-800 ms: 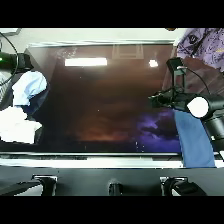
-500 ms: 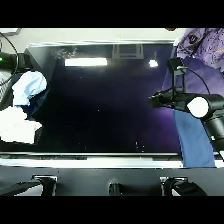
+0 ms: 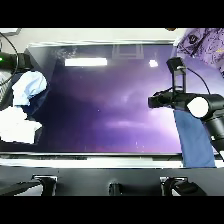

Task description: Fold the clothes and pants, and hang the long-sleeved shirts on hangers.

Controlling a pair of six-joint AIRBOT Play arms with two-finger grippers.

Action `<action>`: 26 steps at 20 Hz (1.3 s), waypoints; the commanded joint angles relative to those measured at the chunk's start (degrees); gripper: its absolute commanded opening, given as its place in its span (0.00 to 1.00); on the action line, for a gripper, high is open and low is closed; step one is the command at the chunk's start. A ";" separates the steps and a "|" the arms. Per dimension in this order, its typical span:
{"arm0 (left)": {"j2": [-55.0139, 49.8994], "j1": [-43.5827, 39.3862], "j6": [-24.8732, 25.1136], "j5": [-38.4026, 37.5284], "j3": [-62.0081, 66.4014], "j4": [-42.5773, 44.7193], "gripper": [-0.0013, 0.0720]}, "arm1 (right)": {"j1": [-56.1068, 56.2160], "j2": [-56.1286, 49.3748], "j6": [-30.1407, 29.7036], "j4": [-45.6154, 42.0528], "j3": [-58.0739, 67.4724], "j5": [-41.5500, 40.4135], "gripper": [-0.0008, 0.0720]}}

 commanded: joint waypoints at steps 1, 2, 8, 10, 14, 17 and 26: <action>-0.04 -0.02 0.02 0.02 0.00 0.00 0.04 | 0.07 0.02 0.00 0.00 0.04 0.00 0.05; -0.09 -0.02 0.02 0.33 0.00 0.00 0.04 | 0.07 0.02 0.00 0.00 0.04 -0.02 0.05; -0.46 -0.02 0.02 4.15 0.00 0.00 0.04 | 0.07 0.02 0.02 0.02 0.04 0.00 0.05; -0.48 -0.07 0.00 5.42 0.00 -0.20 0.05 | 0.07 0.02 0.02 0.02 0.02 -0.07 0.05; -1.03 1.16 -10.88 1.53 -0.02 3.37 1.00 | 0.07 0.02 0.02 0.02 0.04 -0.15 0.05; -1.55 5.90 -13.57 -7.87 -5.62 15.63 1.00 | 0.07 0.02 0.02 0.02 0.04 -0.15 0.05; 2.29 28.50 -14.40 13.90 -38.56 13.25 1.00 | 0.07 0.02 0.02 0.00 0.02 -0.17 0.05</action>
